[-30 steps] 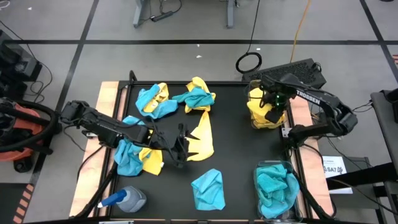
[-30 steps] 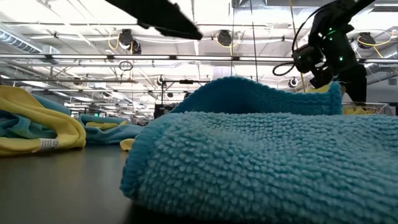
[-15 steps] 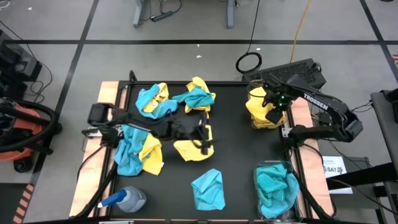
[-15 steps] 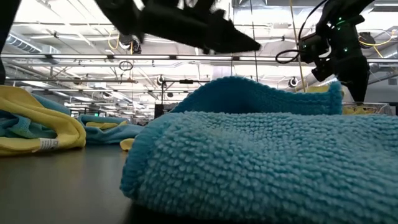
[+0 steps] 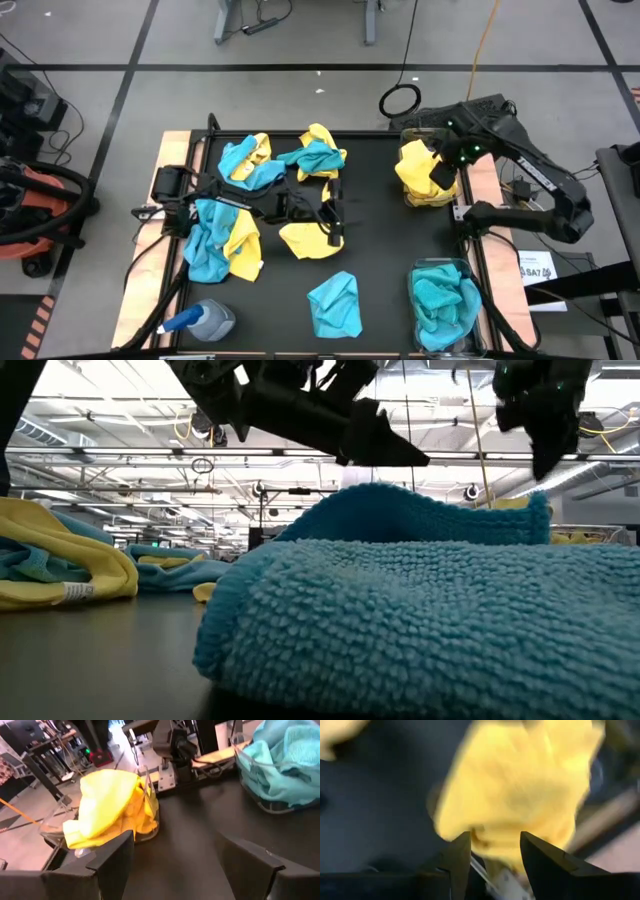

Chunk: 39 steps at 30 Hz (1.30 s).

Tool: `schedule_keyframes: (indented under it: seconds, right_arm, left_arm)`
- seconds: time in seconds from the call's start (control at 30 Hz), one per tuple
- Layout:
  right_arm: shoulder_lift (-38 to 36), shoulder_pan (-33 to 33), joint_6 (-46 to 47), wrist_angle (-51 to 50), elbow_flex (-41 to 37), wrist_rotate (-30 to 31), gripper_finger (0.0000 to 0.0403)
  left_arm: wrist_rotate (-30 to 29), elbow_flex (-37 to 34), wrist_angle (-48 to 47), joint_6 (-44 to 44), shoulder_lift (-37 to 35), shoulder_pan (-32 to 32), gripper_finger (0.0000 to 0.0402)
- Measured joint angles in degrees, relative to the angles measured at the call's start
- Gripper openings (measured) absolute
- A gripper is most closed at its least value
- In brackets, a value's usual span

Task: Sort microfiber towel by color & place in baskets
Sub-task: Put the yellow towel into the top transparent bin

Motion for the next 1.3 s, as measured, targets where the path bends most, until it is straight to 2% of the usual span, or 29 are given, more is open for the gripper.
schedule_keyframes:
  seconds: [0.13,0.4,0.47,0.6,0.87,1.1,1.3]
  right_arm:
    - [-2.9,2.9,-2.5,7.3,-0.4,-4.8,0.0162]
    - [-2.5,8.6,-8.1,16.4,-7.2,-4.3,0.0162]
    - [-1.9,9.1,-9.6,17.7,-8.9,-2.1,0.0162]
    - [-0.5,9.5,-11.2,18.1,-11.6,6.8,0.0153]
    - [3.1,9.2,-11.1,22.4,-16.4,18.7,0.0099]
    - [6.2,5.9,-10.5,26.5,-18.9,19.6,0.0055]
    - [9.7,3.0,-10.1,27.0,-21.3,19.2,0.0035]
  left_arm:
    - [0.0,0.0,-4.2,-0.1,0.0,-0.1,0.0283]
    - [0.8,0.0,-14.7,-0.1,0.0,-1.7,0.0283]
    - [0.9,0.0,-16.5,-0.1,0.0,-2.1,0.0283]
    - [0.9,0.0,-17.8,-0.1,0.0,-2.8,0.0283]
    - [0.9,0.0,-17.8,0.0,0.0,-3.9,0.0283]
    - [0.9,0.0,-19.5,-0.1,-0.1,-4.1,0.0283]
    - [0.8,0.0,-21.9,-0.1,-0.1,-5.1,0.0283]
